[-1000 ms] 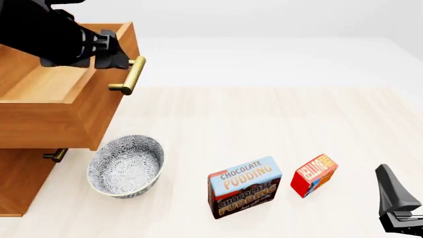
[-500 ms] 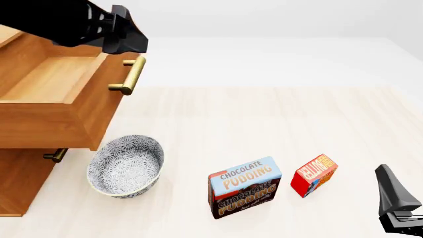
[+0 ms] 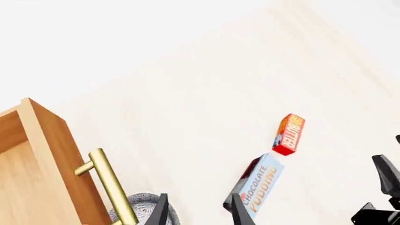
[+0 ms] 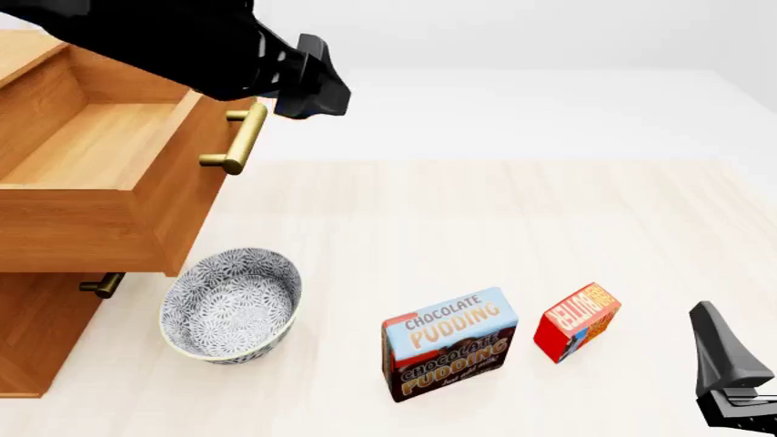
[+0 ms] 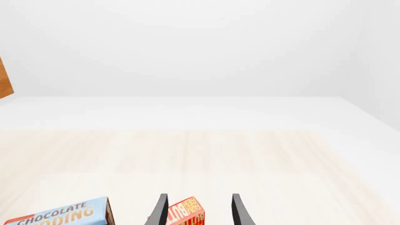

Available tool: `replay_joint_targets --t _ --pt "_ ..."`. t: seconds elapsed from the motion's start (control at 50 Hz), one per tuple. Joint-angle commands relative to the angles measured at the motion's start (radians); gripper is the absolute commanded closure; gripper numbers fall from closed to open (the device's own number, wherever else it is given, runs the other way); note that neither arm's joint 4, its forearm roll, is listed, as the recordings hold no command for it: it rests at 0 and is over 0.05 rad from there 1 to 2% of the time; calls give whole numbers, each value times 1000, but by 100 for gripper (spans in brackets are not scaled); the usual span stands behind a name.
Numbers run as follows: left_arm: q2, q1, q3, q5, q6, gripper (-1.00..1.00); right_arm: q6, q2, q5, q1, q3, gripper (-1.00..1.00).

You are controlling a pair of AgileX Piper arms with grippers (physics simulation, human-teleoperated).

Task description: Put the butter at the back in the top drawer of the cabinet and close it.

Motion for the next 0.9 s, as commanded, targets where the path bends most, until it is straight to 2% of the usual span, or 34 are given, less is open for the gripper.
replay_joint_targets --t 0.02,0.3,0.44,0.9 --pt "93 -79 -13 -56 -3 -100 0 0 0 0 0 -100" --pt "212 -146 -34 -106 -15 -100 0 0 0 0 0 -100" --pt "286 -206 -108 -100 -43 -100 0 0 0 0 0 -100" --pt "471 -299 -172 -126 -80 -100 0 0 0 0 0 -100"
